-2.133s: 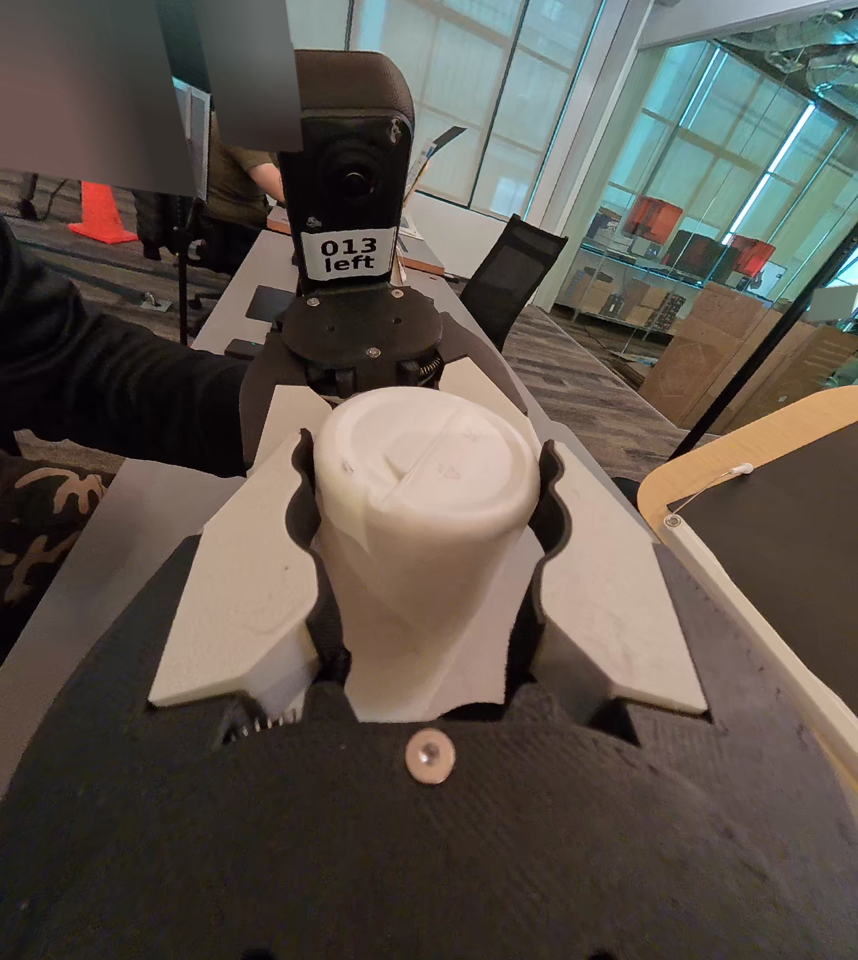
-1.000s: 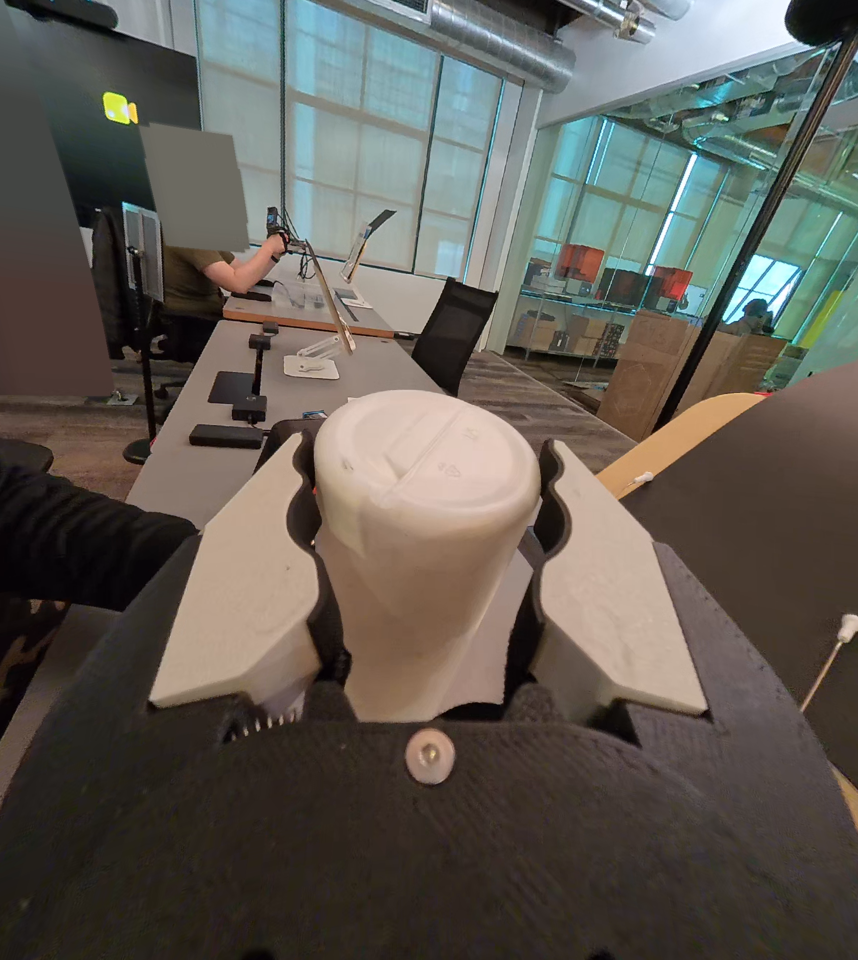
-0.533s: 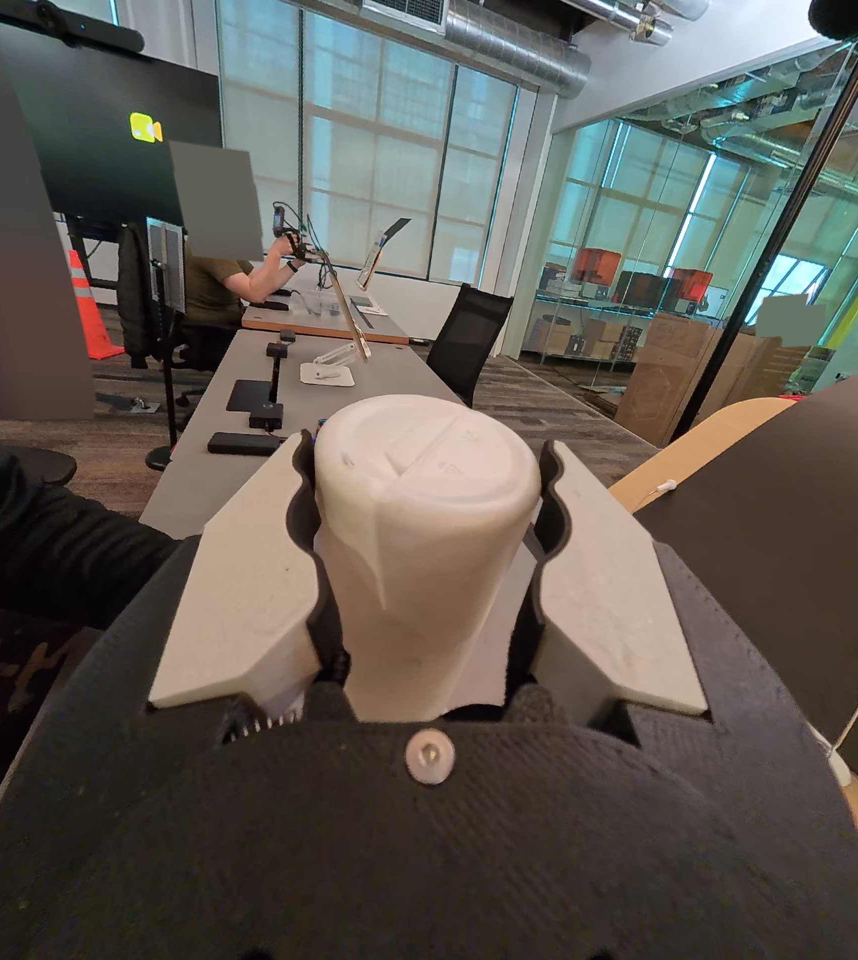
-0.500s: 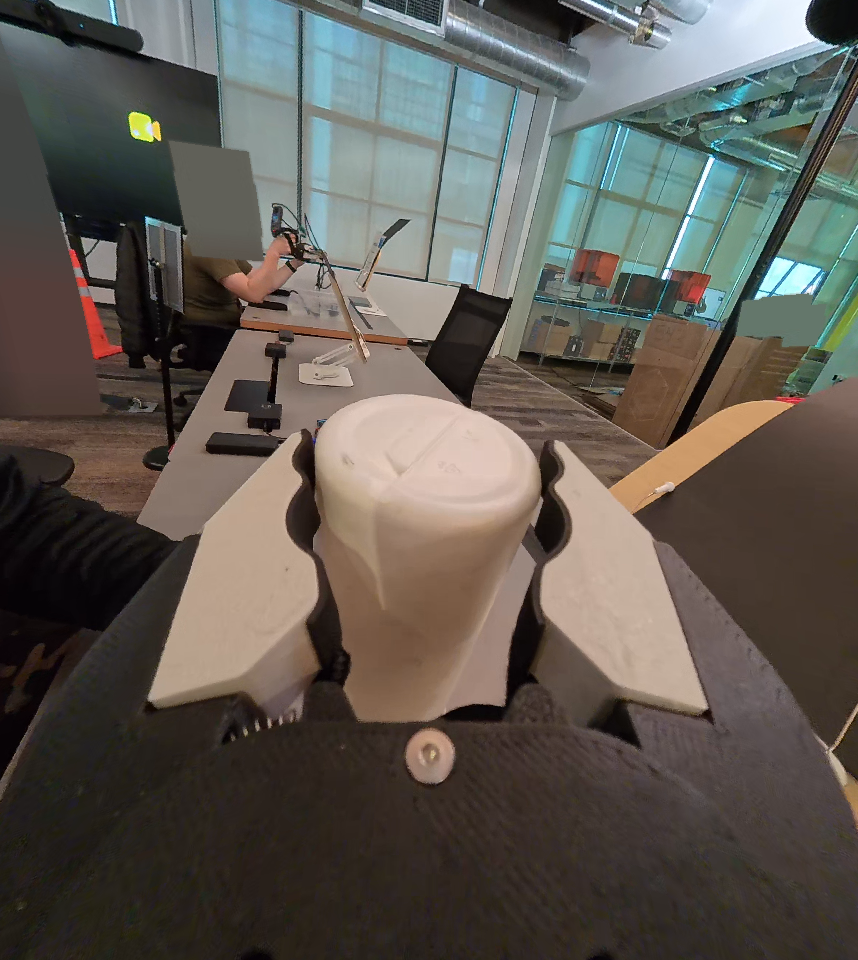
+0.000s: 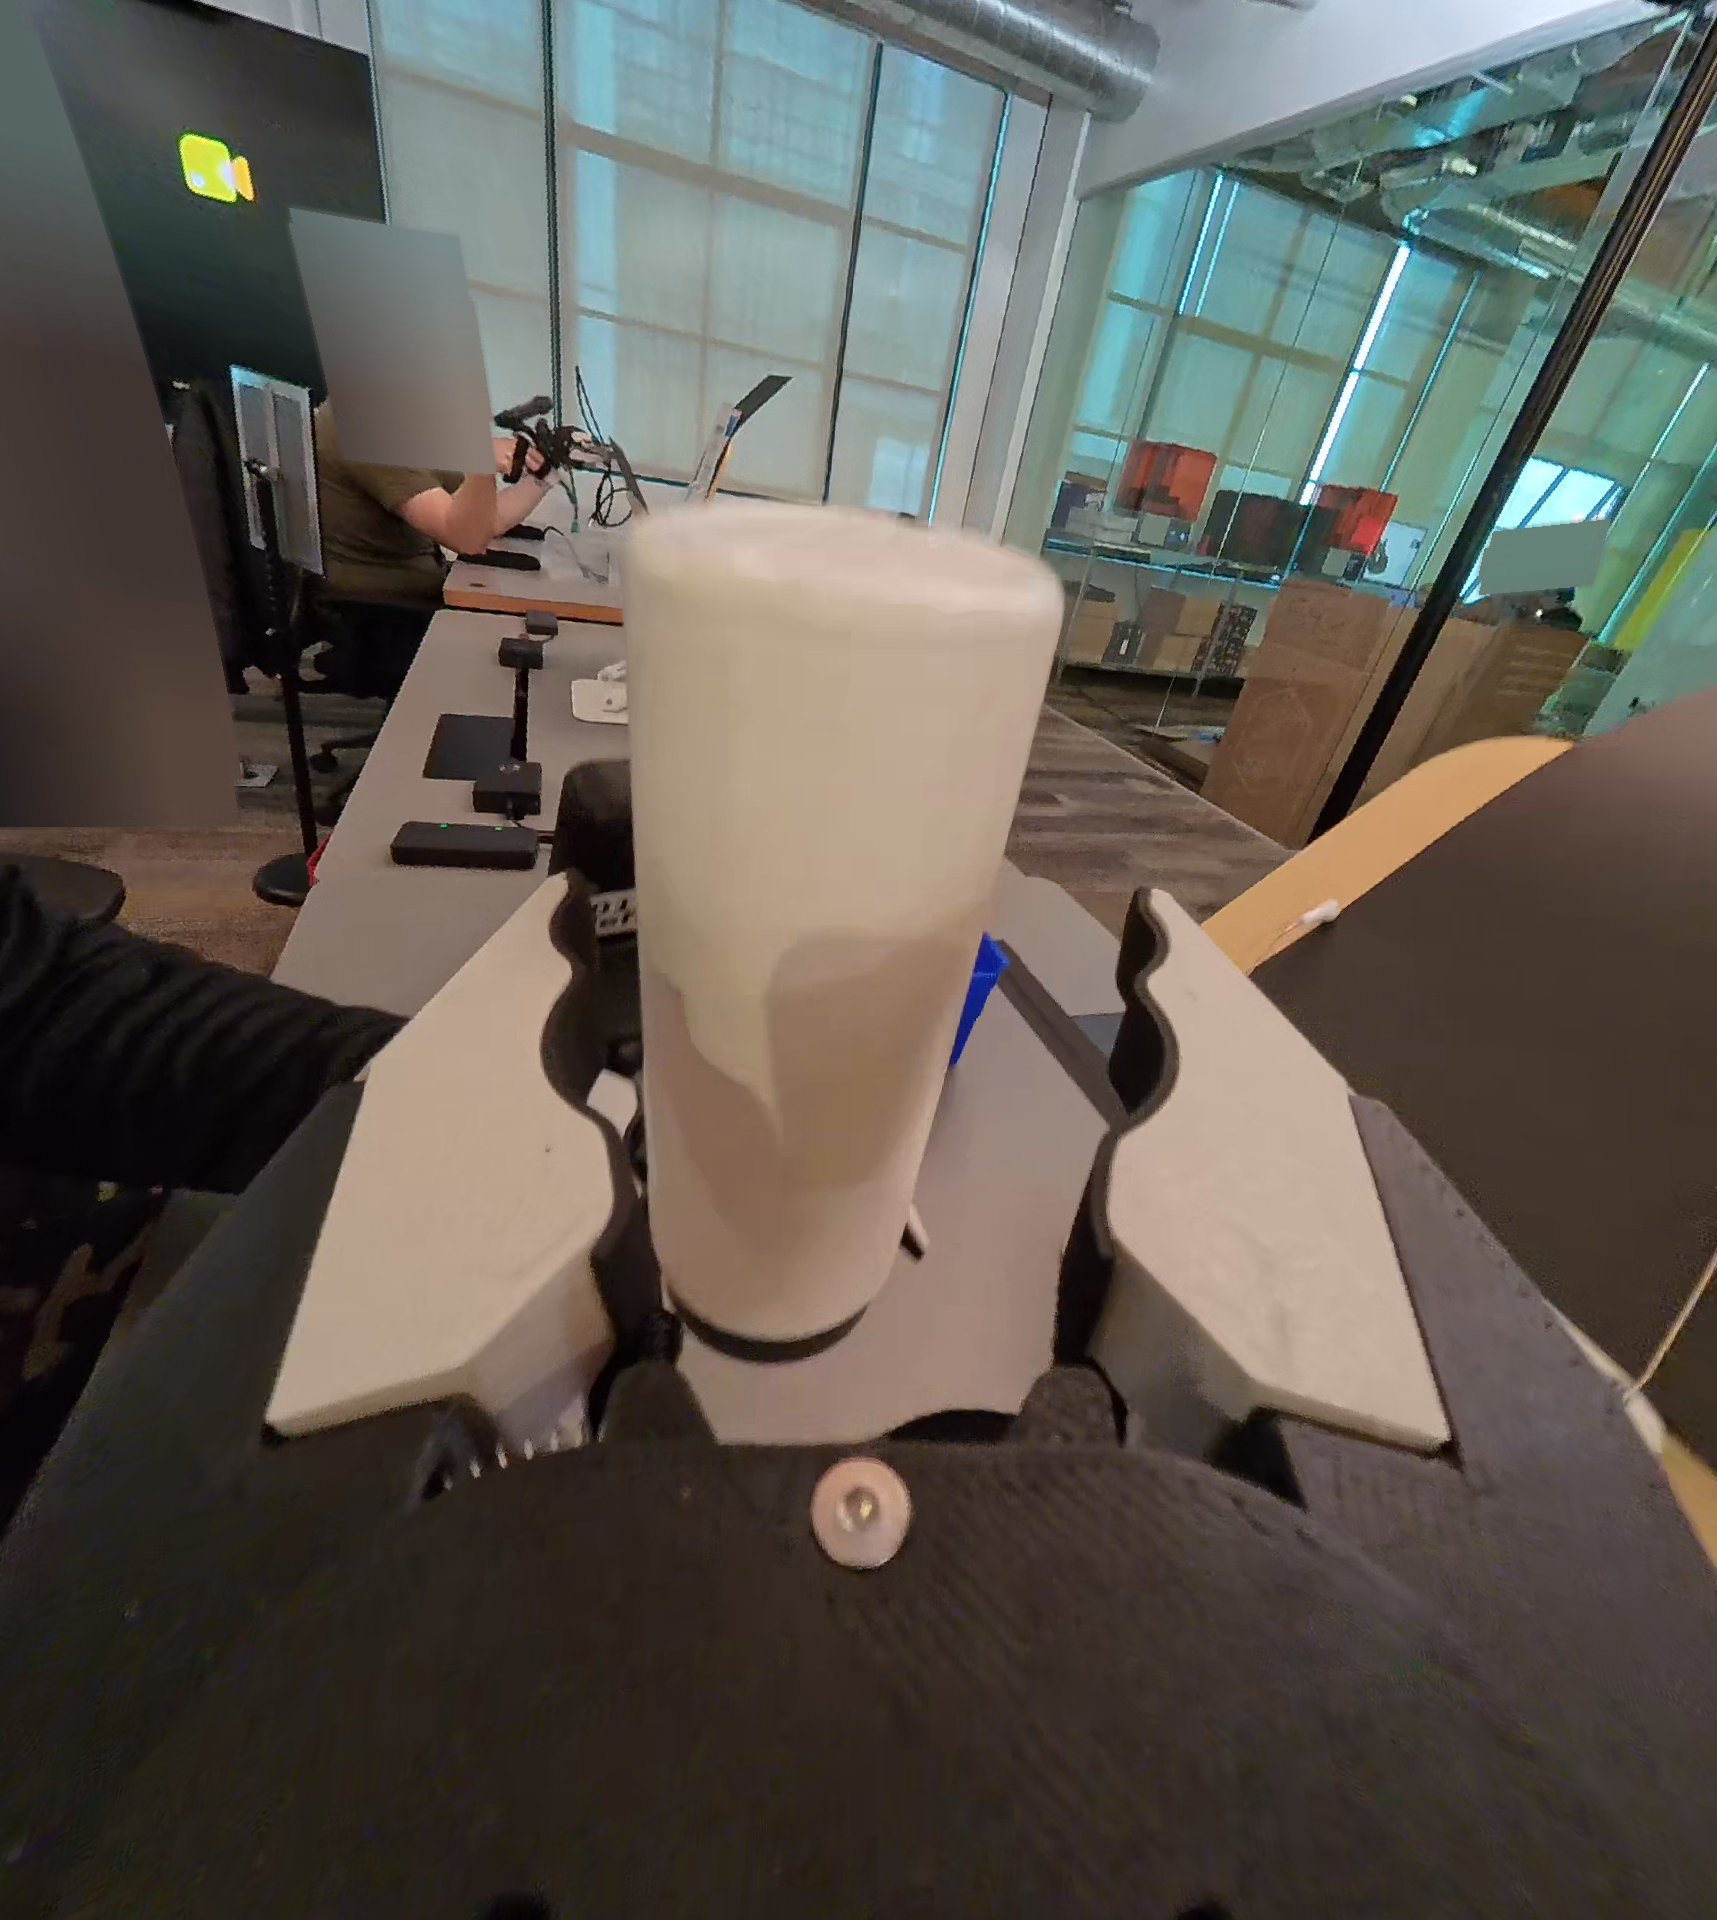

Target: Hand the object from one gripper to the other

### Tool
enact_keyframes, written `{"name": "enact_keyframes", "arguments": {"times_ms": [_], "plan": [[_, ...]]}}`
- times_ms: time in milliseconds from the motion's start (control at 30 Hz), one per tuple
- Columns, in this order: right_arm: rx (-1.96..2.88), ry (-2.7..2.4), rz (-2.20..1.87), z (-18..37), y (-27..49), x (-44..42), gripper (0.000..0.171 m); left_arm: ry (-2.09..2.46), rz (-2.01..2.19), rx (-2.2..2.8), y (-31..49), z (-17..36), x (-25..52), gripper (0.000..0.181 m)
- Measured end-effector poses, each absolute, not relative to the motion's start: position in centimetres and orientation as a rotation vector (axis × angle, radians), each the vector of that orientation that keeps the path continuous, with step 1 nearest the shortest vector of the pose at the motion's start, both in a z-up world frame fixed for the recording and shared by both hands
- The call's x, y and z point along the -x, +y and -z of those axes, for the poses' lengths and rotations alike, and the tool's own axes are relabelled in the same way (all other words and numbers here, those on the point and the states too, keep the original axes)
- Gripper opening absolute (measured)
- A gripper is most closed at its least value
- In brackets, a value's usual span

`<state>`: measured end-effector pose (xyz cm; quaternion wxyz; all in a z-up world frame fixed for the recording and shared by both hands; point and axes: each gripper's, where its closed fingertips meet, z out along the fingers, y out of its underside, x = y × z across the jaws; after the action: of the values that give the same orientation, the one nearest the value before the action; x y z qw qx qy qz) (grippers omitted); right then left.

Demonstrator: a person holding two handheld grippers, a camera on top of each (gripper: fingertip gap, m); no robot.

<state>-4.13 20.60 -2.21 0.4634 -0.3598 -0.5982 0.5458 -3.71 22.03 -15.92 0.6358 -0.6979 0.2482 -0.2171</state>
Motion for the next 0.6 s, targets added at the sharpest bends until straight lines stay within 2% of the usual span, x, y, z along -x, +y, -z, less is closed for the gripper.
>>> {"name": "enact_keyframes", "arguments": {"times_ms": [233, 433, 533, 600], "plan": [[0.959, -1.461, -1.413, 6.6, 19.5, 3.5, 0.096, 0.608, 0.502, 1.583, 21.2, 14.5, 3.6, 0.081], [0.975, -1.493, -1.435, 9.0, 17.8, 5.0, 0.101, 0.695, 0.529, 1.606, 20.2, 14.9, 1.6, 0.081], [0.924, -1.52, -1.455, 9.5, 16.7, 5.3, 0.089, 0.738, 0.531, 1.644, 20.0, 15.5, 0.6, 0.081], [0.904, -1.51, -1.462, 9.4, 16.5, 5.2, 0.087, 0.738, 0.541, 1.641, 19.9, 15.6, 0.5, 0.081]]}}
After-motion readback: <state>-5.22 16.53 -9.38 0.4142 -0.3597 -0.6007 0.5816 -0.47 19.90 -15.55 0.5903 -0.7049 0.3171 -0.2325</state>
